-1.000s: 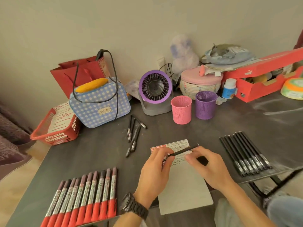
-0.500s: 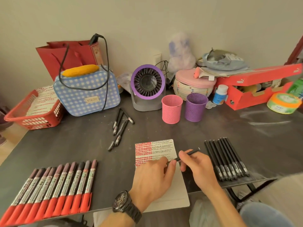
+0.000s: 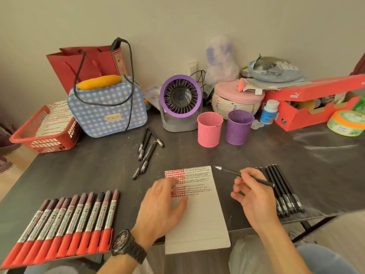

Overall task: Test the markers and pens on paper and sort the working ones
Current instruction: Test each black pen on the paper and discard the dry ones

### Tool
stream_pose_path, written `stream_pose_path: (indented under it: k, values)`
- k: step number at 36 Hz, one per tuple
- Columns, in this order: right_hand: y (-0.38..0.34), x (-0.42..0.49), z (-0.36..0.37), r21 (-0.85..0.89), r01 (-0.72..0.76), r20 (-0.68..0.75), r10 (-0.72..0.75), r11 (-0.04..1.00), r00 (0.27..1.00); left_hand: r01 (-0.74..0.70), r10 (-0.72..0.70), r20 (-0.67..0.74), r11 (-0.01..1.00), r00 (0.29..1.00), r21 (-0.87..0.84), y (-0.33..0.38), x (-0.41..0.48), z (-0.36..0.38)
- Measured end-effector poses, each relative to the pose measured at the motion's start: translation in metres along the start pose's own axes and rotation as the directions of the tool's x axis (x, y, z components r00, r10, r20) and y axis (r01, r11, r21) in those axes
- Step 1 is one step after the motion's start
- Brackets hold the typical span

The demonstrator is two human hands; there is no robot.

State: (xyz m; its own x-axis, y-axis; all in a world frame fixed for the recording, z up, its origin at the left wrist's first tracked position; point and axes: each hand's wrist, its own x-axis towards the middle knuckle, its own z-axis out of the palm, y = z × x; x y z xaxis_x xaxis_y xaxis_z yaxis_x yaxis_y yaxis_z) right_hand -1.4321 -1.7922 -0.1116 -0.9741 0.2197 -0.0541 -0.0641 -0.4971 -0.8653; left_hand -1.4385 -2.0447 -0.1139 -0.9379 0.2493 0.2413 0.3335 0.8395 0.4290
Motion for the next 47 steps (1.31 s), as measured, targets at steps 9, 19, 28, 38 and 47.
stream_pose_path:
  k: [9, 19, 28, 38, 47]
  values:
    - [0.004, -0.001, 0.019, -0.295, -0.013, 0.032, 0.024, 0.955, 0.999, 0.073, -0.071, 0.036, 0.996, 0.997, -0.051, -0.012, -0.016, 0.005]
    - [0.018, 0.023, 0.056, -0.609, 0.047, 0.028, -0.037, 0.792, 0.999, 0.072, -0.072, 0.018, 0.996, 0.997, -0.057, -0.016, -0.011, 0.007]
    - [0.039, 0.023, 0.045, -0.777, 0.157, 0.038, -0.203, 0.609, 0.978, 0.072, -0.072, 0.002, 0.995, 0.997, -0.067, -0.018, -0.011, 0.01]
    - [0.039, 0.024, 0.047, -0.798, 0.171, 0.078, -0.182, 0.578, 0.98, 0.072, -0.072, 0.014, 0.995, 0.997, -0.062, -0.017, -0.01, 0.01]
    - [0.039, 0.023, 0.048, -0.803, 0.157, 0.065, -0.178, 0.574, 0.982, 0.072, -0.072, 0.011, 0.995, 0.997, -0.064, -0.016, -0.011, 0.007]
